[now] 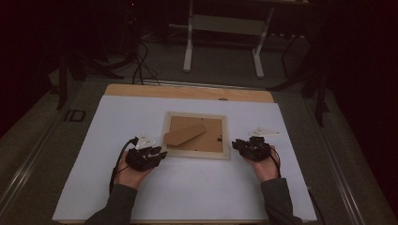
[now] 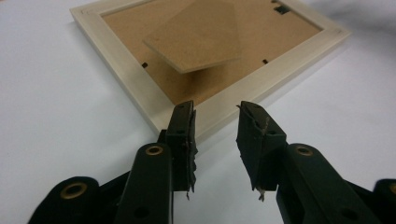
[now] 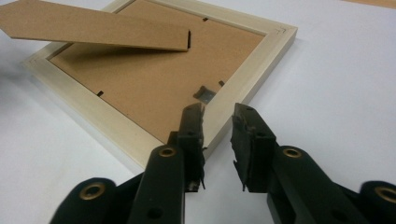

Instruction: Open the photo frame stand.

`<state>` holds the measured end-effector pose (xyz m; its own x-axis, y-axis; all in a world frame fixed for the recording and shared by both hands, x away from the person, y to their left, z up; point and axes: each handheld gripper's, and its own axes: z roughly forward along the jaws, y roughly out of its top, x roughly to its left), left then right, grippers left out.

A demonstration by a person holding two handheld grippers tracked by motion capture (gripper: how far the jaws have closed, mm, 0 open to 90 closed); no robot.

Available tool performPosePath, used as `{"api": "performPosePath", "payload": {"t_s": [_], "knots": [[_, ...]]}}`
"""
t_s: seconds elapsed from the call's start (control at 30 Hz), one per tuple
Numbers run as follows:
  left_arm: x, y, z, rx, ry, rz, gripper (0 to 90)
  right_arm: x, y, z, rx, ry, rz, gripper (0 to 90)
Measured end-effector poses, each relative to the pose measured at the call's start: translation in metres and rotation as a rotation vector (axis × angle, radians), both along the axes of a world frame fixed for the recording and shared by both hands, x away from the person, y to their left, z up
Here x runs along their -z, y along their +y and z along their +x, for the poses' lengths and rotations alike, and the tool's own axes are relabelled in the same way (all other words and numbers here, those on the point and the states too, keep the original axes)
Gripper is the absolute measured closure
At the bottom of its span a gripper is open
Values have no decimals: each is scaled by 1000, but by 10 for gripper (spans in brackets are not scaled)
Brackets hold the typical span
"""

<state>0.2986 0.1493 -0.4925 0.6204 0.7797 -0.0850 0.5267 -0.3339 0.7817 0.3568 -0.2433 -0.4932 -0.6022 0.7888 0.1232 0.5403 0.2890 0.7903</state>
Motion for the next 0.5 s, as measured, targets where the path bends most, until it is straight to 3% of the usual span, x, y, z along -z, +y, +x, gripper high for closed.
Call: {"api": "performPosePath", "payload": {"t_s": [0.23, 0.5], "knots": [[-13, 2, -2, 26, -10, -49, 622, -3, -4, -1, 18, -2, 6, 640], [-31, 4, 14, 18, 29, -89, 555, -4, -3, -1, 2, 4, -1, 569]]}}
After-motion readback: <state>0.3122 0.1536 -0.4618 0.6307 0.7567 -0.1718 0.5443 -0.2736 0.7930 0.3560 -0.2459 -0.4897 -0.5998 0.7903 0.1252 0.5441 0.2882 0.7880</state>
